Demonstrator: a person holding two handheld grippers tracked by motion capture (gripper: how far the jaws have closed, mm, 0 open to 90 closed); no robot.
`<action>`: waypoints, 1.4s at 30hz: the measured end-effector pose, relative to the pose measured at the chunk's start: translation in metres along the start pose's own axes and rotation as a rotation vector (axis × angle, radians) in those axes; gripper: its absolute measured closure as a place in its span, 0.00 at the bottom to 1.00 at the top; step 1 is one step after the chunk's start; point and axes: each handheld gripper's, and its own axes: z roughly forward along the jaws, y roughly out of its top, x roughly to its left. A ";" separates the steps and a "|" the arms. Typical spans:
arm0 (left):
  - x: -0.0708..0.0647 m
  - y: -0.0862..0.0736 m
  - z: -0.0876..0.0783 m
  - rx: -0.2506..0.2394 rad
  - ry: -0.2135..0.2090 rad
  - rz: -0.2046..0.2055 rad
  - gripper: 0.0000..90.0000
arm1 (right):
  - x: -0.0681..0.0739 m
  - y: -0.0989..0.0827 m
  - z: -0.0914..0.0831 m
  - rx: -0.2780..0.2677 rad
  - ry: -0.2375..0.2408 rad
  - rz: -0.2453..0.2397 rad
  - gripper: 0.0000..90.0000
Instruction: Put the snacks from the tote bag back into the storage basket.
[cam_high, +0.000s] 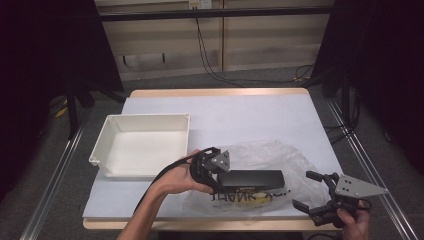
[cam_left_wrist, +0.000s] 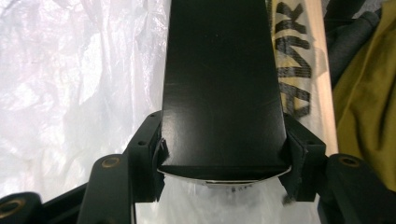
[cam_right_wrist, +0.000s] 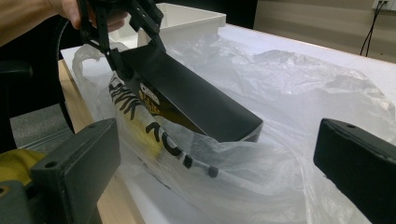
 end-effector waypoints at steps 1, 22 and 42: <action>-0.001 0.000 -0.002 -0.005 0.007 0.003 0.47 | 0.000 0.000 0.000 -0.001 -0.008 -0.002 0.00; -0.003 -0.011 -0.033 -0.128 0.038 -0.004 0.48 | 0.000 -0.003 -0.002 -0.049 -0.014 -0.014 0.00; 0.008 -0.020 -0.072 -0.227 0.052 -0.035 0.48 | -0.001 -0.006 -0.001 -0.066 -0.014 -0.019 0.00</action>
